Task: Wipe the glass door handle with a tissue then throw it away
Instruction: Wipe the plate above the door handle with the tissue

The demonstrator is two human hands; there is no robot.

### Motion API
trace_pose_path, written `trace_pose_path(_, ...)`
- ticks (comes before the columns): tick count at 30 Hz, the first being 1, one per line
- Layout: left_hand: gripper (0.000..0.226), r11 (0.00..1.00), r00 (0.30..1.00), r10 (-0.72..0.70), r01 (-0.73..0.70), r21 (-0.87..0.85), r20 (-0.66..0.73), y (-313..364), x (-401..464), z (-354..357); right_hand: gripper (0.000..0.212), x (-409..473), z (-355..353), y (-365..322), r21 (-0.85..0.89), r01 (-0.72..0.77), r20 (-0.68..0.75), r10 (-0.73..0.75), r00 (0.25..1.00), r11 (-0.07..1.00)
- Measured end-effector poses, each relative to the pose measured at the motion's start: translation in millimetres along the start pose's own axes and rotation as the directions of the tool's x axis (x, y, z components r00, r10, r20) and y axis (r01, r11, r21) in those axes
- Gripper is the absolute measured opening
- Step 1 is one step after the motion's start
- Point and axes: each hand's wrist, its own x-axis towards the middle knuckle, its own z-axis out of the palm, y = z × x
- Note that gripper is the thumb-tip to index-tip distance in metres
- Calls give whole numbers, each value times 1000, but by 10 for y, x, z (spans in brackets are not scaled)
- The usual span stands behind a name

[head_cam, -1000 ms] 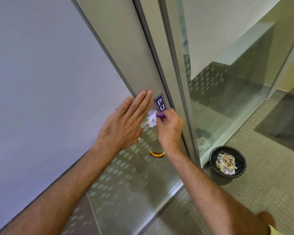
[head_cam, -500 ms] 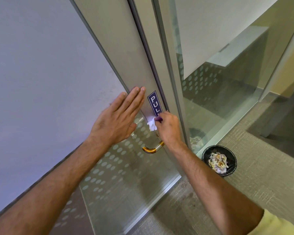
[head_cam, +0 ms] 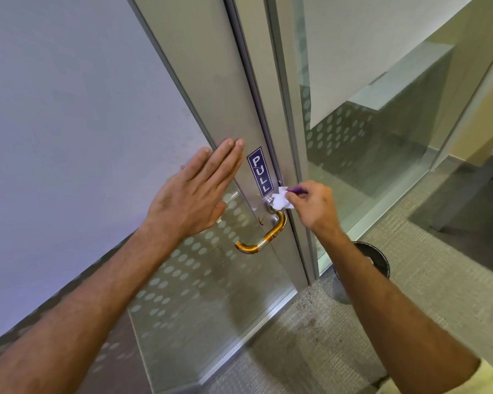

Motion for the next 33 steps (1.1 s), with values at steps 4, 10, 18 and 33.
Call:
trace_pose_path(4, 98, 1000, 1000, 7, -7, 17, 10, -3, -6, -12, 8, -10, 192, -12, -93, -14, 79, 21, 997, 996)
trace_pose_path(10, 96, 1000, 1000, 6, -6, 19, 3, -9, -3, -35, 11, -65, 358, -55, -288, 46, 133, -8, 991, 957)
trace_pose_path(18, 98, 1000, 1000, -7, 7, 0, 9, -19, -2, -53, 22, -31, 275, -140, -434, 128, 268, -8, 963, 892)
trace_pose_path(33, 97, 1000, 1000, 2, -2, -1, 22, -20, 4, -68, 27, 246, -61, 19, -267, 575, 639, -305, 707, 773)
